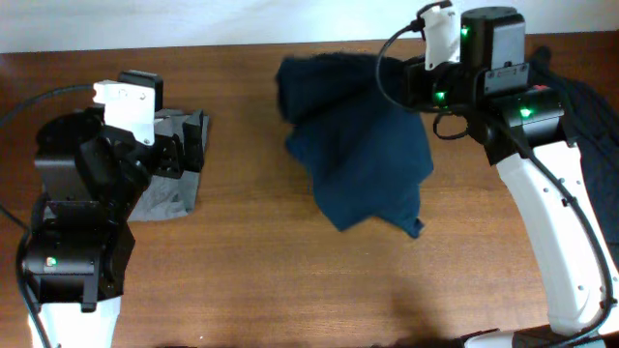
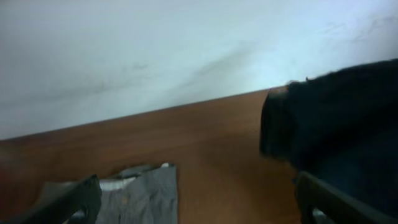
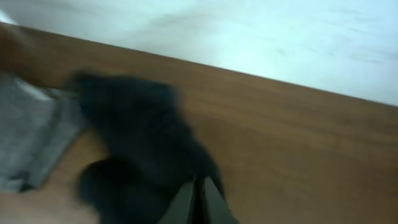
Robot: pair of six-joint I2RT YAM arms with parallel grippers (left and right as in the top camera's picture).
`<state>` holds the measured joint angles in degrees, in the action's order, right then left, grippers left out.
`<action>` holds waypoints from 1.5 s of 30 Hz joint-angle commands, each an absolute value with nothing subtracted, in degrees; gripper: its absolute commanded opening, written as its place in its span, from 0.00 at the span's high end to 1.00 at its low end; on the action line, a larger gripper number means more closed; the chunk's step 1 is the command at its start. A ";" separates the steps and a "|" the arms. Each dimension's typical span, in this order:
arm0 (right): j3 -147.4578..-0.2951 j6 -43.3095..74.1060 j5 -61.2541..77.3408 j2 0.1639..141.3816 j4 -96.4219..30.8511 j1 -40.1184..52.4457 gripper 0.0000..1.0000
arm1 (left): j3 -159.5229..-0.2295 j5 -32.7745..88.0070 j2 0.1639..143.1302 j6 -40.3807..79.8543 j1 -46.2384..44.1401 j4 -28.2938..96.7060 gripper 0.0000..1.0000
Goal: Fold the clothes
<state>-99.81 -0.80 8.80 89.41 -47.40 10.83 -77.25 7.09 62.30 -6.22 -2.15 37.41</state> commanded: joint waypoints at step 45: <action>-76.55 3.18 5.63 97.62 -58.17 22.96 0.96 | -78.59 12.82 79.37 -6.96 -2.37 44.99 0.01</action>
<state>-72.99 4.67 4.34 101.43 -56.75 21.65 -77.56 12.03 79.33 -6.35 -2.20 45.25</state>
